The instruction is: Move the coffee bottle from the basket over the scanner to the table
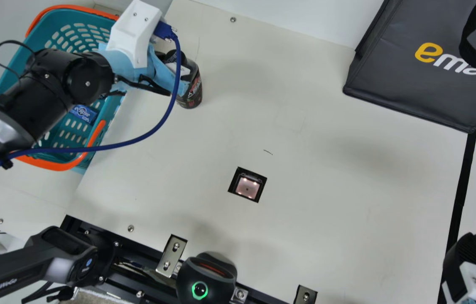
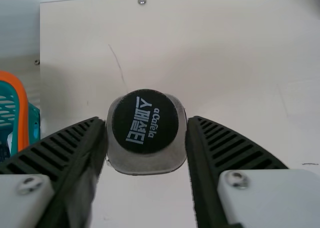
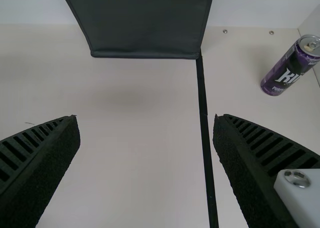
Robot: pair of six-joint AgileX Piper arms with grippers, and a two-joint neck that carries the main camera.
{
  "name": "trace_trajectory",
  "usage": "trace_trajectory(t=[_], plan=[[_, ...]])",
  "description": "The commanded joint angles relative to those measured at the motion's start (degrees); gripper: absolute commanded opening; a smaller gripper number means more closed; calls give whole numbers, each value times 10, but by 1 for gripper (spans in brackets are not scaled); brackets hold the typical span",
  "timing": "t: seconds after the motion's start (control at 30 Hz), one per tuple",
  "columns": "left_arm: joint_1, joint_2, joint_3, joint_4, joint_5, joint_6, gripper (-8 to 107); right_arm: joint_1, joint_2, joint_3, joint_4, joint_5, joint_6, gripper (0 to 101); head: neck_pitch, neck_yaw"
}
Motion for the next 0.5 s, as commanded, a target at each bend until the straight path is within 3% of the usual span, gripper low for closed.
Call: trace_trajectory(t=[0.0, 0.27, 0.47], plan=[[3, -10, -3, -4, 11, 4, 62, 0, 0, 0, 0, 0, 0, 95, -17, 2], [27, -83, -26, -21, 64, 12, 89, 0, 0, 0, 0, 0, 0, 95, -17, 2], [46, -140, -48, -12, 105, -5, 90, 0, 0, 0, 0, 0, 0, 95, -17, 2]])
